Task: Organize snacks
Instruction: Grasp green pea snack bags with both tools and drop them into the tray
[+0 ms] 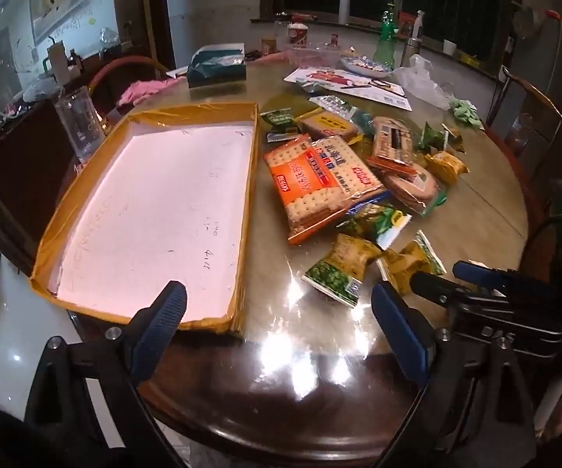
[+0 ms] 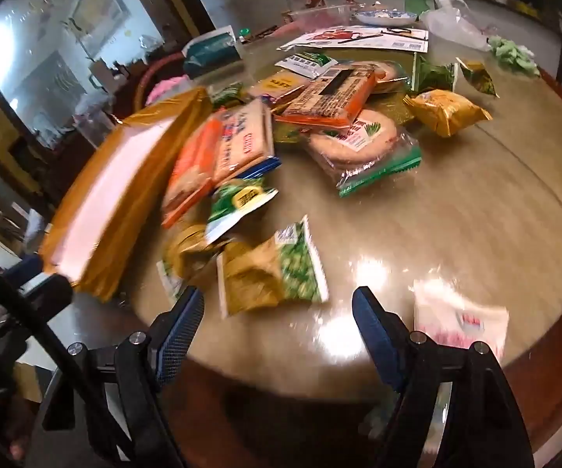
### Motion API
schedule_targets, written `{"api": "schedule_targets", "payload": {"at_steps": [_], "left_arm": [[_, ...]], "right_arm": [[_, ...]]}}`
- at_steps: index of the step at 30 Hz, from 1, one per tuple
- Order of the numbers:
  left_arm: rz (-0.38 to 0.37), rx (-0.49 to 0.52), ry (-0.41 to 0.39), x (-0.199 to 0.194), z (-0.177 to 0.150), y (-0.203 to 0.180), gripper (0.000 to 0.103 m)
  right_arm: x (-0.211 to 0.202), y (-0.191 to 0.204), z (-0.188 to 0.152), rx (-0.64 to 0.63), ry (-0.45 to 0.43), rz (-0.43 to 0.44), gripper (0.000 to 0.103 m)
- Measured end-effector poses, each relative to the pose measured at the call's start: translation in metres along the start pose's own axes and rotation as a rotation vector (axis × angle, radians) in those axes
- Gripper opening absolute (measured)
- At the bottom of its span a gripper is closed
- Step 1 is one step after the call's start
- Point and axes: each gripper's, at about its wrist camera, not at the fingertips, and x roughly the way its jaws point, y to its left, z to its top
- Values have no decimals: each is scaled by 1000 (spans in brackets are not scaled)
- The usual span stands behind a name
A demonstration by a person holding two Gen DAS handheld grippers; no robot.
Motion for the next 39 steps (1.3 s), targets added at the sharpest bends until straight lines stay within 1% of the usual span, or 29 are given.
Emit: {"api": "schedule_targets", "payload": {"at_steps": [2,4,5,6,7,8,10,13,16,18,19,21,22,23,24,25,26,28,29,31,33,35,36,37,38,39], "left_arm": [[-9,1,14,6,1,2,95],[-11,9,17,8,-1,6,95],[-7,5,21,9,2,8,95],[-3,6,22,9,1,9,95],[-2,8,21,7,-1,6,95],[-9,12,18,10,2,8,95],[-19,19,18,11,5,8,95],[-38,41,29,21,11,1,95],[-74,85,66,38,16,-10,95],[-74,120,89,53,20,-20,93],[-51,155,58,56,21,-27,92],[-96,165,85,61,22,-35,86],[-109,171,99,67,23,-39,78],[-99,184,124,75,23,-44,71],[-84,203,150,81,22,-48,69],[-75,224,151,85,20,-53,62],[-42,248,148,90,18,-58,50],[-36,226,129,85,15,-55,38],[-49,206,125,82,13,-53,37],[-83,170,107,72,11,-45,36],[-97,135,82,61,9,-33,36],[-136,68,66,46,9,-16,36],[-164,23,57,37,10,-6,36],[-177,0,45,30,11,-1,36],[-188,-32,22,19,14,9,36],[-177,-47,-2,10,17,16,36]], "right_arm": [[5,-1,3,-1,6,-6,79],[7,5,6,-35,-7,-31,78],[7,8,6,-49,-11,-46,72],[8,12,6,-70,-16,-65,68],[9,18,3,-106,-17,-89,59],[8,23,0,-135,-19,-107,56],[5,24,-4,-143,-29,-103,54],[-1,14,-7,-108,-45,-49,44],[-5,3,-7,-50,-63,-35,41],[-7,-2,-6,-27,-75,-47,40],[-9,-8,-7,-7,-86,-43,40],[-11,-13,-7,12,-96,-34,40],[-11,-14,-6,14,-94,-34,40],[-11,-13,-5,12,-92,-34,40],[-10,-12,-4,9,-91,-33,40],[-10,-13,-4,10,-97,-29,40],[-10,-13,-3,11,-100,-26,40],[-10,-13,-4,13,-102,-18,39],[-9,-13,-3,13,-103,-16,39],[-10,-14,-3,13,-105,5,39],[-12,-14,-4,10,-115,22,39],[-15,-13,-4,4,-131,34,39],[-20,-13,-5,12,-156,32,38],[-25,-12,-5,21,-173,38,38],[-29,-11,-5,25,-185,48,38],[-34,-8,-5,26,-201,65,38]]}}
